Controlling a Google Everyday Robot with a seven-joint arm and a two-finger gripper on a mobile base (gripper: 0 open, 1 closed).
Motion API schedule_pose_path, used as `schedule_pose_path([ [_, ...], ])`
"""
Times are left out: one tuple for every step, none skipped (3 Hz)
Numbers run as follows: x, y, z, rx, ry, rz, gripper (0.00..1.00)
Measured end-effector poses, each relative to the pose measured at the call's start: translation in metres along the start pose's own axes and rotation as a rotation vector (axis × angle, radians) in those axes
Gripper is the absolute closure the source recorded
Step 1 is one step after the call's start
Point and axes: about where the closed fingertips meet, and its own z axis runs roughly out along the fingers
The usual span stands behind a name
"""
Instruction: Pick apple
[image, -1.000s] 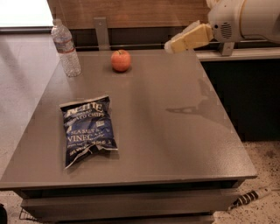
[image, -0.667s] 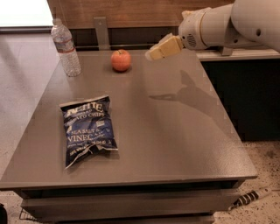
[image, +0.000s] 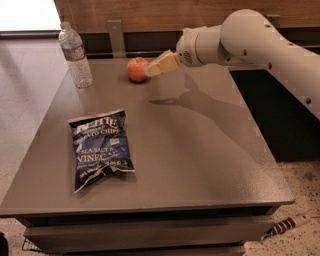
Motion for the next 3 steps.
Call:
schedule_pose_path([
  [0.008, 0.004, 0.037, -0.035, -0.048, 0.052, 0.0],
  [0.016, 0.016, 0.071, -0.101, -0.08, 0.11, 0.0],
  [0.03, 0.031, 0.096, -0.165, -0.085, 0.164, 0.0],
])
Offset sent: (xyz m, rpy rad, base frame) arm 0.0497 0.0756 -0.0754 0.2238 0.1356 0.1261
